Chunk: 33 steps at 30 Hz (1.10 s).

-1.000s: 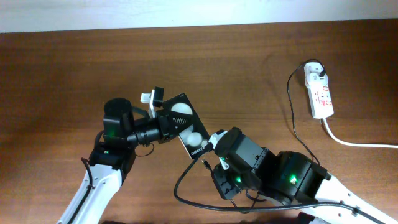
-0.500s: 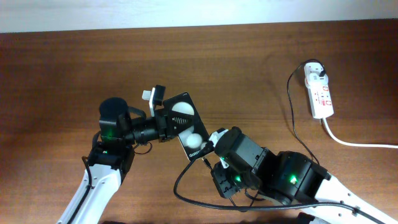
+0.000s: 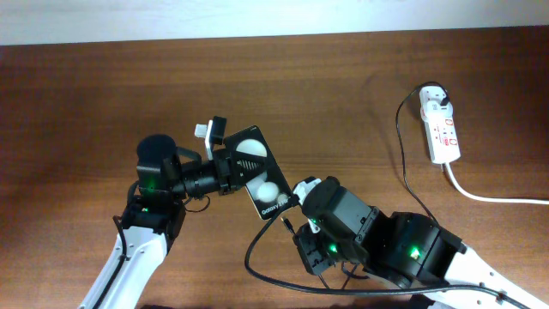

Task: Plug charger to phone and switch on socket
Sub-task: 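Push the USB-C plug up into the phone's bottom port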

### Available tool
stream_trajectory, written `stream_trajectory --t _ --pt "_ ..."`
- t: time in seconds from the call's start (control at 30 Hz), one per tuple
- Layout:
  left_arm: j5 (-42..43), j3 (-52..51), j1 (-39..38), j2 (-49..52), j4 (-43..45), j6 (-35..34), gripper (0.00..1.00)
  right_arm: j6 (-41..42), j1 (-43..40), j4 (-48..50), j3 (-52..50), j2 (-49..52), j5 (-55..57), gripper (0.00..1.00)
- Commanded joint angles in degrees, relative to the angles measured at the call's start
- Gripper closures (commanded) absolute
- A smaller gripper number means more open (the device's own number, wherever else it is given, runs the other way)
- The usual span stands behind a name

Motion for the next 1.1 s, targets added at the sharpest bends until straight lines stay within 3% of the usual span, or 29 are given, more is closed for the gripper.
stream_trajectory --t 0.0,1.07 --pt "0.57 0.63 0.20 -0.24 0.74 -0.50 1.00 0.50 0.37 0.83 0.28 -0.68 0.48 0.96" --pt "6.25 0.63 0.20 -0.24 0.72 -2.69 1.00 0.50 0.37 4.83 0.28 0.31 4.02 0.96"
